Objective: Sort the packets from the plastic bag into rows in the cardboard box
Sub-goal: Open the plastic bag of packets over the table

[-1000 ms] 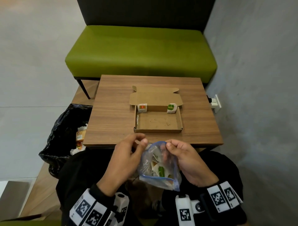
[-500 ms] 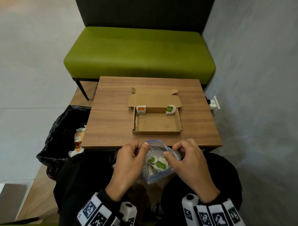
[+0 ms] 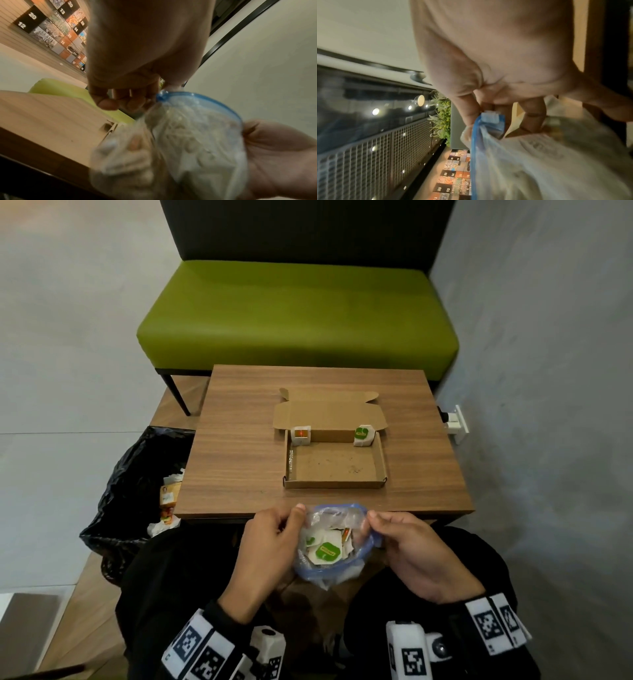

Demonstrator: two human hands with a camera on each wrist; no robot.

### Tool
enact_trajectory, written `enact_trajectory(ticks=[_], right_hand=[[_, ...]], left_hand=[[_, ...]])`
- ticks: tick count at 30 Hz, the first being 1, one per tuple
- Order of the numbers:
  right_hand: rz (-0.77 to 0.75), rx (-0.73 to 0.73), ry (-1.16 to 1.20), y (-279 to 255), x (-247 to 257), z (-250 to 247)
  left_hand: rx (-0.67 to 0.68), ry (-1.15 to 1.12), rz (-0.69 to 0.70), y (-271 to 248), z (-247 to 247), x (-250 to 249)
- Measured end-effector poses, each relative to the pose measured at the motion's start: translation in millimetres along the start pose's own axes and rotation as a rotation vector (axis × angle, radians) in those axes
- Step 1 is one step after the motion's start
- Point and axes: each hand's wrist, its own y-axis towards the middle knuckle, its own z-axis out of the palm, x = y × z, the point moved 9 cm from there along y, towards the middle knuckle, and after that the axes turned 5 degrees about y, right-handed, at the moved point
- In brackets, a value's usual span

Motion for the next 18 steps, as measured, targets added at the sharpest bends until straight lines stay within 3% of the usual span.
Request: enact_trajectory(ticks=[2, 4, 7, 9, 13, 18], right_hand=[[0.024, 0.019, 0.042, 0.8, -0.1, 3.1], [0.015, -0.019, -0.007, 4.2, -2.6, 1.0], [-0.011, -0.032, -0.096, 7.9, -4.8, 4.4], [-0.012, 0.02, -0.112, 9.5, -5.5, 10.1], [-0.027, 0.081, -0.142, 7.2, -0.7, 18.8], [-0.251, -0.054, -0.425, 4.8, 10.3, 14.2]], left_hand=[[0.041, 0.16, -0.011, 2.6, 3.3, 6.8], [0.043, 0.308, 0.104, 0.3, 3.5, -7.2], [0.151, 0.254, 0.374, -7.9, 15.8, -43.0], [0.256, 0.25, 0.433, -12.9, 27.2, -52.5], [0.295, 0.106, 0.329, -9.6, 30.1, -45.2], [0.173, 0.011, 0.192, -3.8, 27.4, -29.5]])
